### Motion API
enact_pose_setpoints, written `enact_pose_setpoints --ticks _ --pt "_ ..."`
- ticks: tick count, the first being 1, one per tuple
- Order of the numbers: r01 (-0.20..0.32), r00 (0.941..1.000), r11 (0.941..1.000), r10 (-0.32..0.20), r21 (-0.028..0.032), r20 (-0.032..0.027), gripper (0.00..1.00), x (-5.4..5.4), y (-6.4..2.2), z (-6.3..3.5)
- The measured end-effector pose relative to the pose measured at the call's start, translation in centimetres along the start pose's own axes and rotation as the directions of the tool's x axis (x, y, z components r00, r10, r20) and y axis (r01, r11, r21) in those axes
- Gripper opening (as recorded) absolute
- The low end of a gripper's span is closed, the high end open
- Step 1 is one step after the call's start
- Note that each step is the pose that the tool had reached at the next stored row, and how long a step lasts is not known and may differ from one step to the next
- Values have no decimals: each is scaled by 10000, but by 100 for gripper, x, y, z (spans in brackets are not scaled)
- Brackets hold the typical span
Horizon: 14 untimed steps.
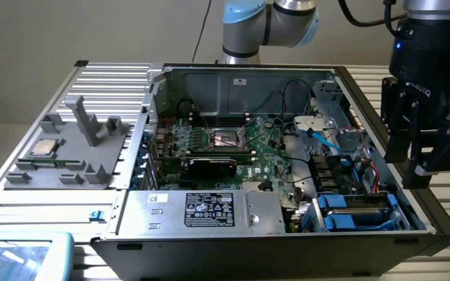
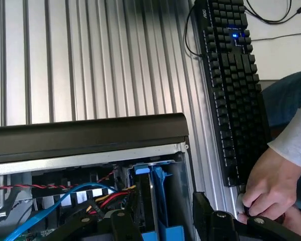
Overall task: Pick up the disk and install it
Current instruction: 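Insert the first disk wire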
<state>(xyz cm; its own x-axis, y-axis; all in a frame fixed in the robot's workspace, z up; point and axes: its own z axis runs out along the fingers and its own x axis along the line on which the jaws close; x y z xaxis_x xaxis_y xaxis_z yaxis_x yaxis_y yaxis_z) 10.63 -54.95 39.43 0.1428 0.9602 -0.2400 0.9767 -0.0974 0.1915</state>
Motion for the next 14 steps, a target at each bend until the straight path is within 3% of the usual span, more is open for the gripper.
enact_pose_setpoints --ticks 6,9,11,14 --pt "-62 10000 10000 62 -16 63 54 -8 -75 -7" --pt "-82 9999 10000 82 -18 123 54 -7 -83 -8" --pt "-92 9997 10000 93 -28 221 54 -8 -86 -10" --pt "-70 9987 9999 74 -87 509 54 -8 -89 -9"
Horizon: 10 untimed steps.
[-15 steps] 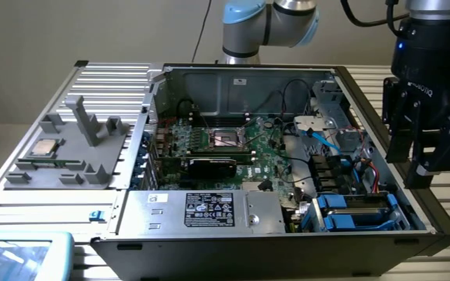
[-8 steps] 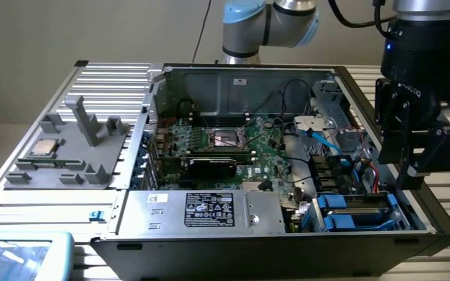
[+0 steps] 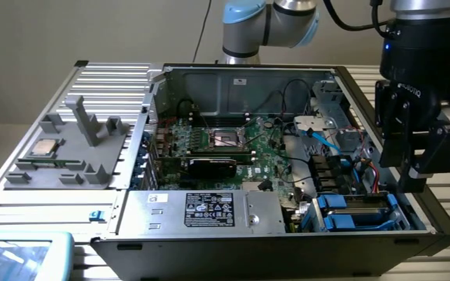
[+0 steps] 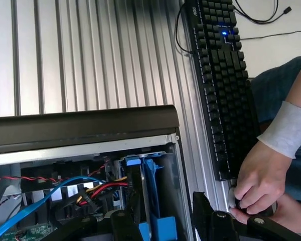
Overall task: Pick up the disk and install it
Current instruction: 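Insert the first disk wire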
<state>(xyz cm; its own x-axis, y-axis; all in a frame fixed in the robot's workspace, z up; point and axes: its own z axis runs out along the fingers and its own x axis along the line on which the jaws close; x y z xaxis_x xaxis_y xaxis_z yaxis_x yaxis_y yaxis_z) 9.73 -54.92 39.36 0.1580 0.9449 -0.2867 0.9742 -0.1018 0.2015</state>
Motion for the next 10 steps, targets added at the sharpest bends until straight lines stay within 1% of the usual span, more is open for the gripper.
enact_pose_setpoints --ticks 1,2,10 --pt "6 10000 10000 -6 -14 55 54 0 0 1" --pt "6 10000 10000 -6 -15 62 54 0 0 1" --pt "5 10000 10000 -5 -17 75 54 4 -3 -2"
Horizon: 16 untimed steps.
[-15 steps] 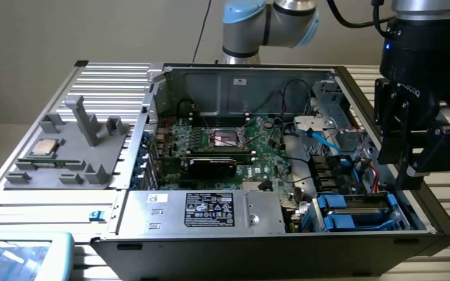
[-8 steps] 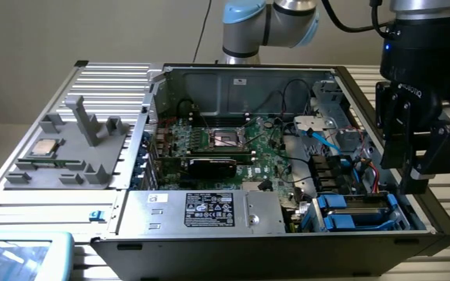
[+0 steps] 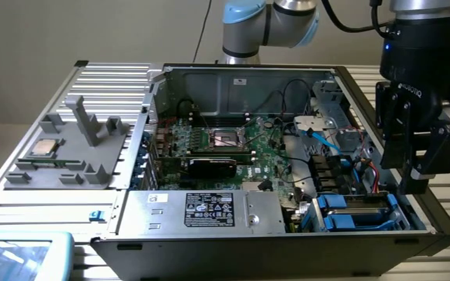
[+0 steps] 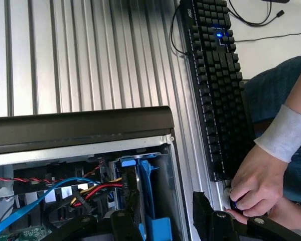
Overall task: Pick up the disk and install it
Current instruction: 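Insert the first disk wire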
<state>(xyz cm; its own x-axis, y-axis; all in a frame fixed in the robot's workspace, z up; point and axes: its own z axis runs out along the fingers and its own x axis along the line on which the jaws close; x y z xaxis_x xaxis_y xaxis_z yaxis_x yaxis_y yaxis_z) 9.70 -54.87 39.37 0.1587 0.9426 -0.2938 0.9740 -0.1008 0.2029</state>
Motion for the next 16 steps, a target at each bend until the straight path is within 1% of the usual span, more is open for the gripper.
enact_pose_setpoints --ticks 7,10,16 --pt "7 10000 10000 -7 -13 45 54 113 -51 -43" --pt "5 10000 10000 -5 -28 51 54 159 -98 -61" --pt "-3 10000 10000 4 -57 63 54 262 -221 -103"
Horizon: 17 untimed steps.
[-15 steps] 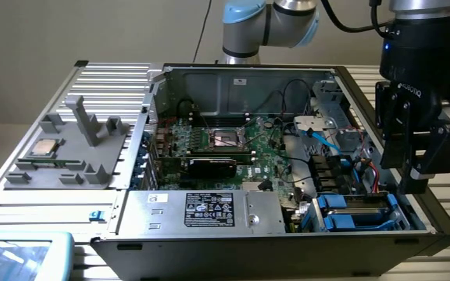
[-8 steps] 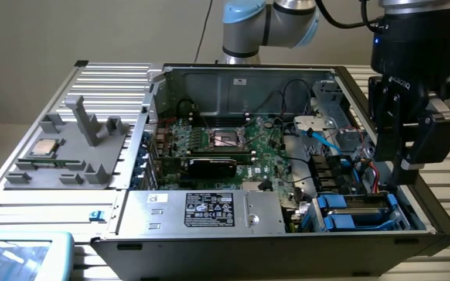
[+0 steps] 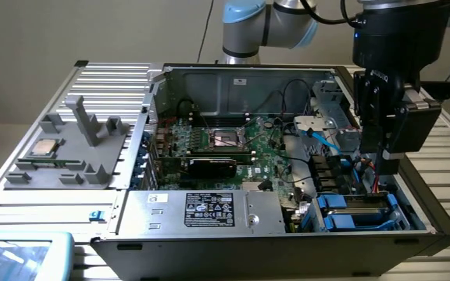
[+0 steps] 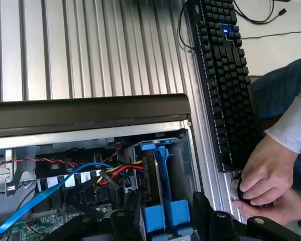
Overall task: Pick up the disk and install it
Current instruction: 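Insert the first disk wire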
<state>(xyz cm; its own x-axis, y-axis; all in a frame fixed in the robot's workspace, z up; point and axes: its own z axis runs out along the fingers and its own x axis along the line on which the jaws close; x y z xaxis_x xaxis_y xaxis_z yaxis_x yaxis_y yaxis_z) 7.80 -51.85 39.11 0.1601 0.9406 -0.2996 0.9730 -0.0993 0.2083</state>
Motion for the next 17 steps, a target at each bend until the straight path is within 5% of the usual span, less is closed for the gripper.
enact_pose_setpoints --ticks 8,17 --pt "-17 10000 10000 17 -32 12 54 51 -177 -40" --pt "-21 10000 10000 21 -33 33 54 120 -194 -48"
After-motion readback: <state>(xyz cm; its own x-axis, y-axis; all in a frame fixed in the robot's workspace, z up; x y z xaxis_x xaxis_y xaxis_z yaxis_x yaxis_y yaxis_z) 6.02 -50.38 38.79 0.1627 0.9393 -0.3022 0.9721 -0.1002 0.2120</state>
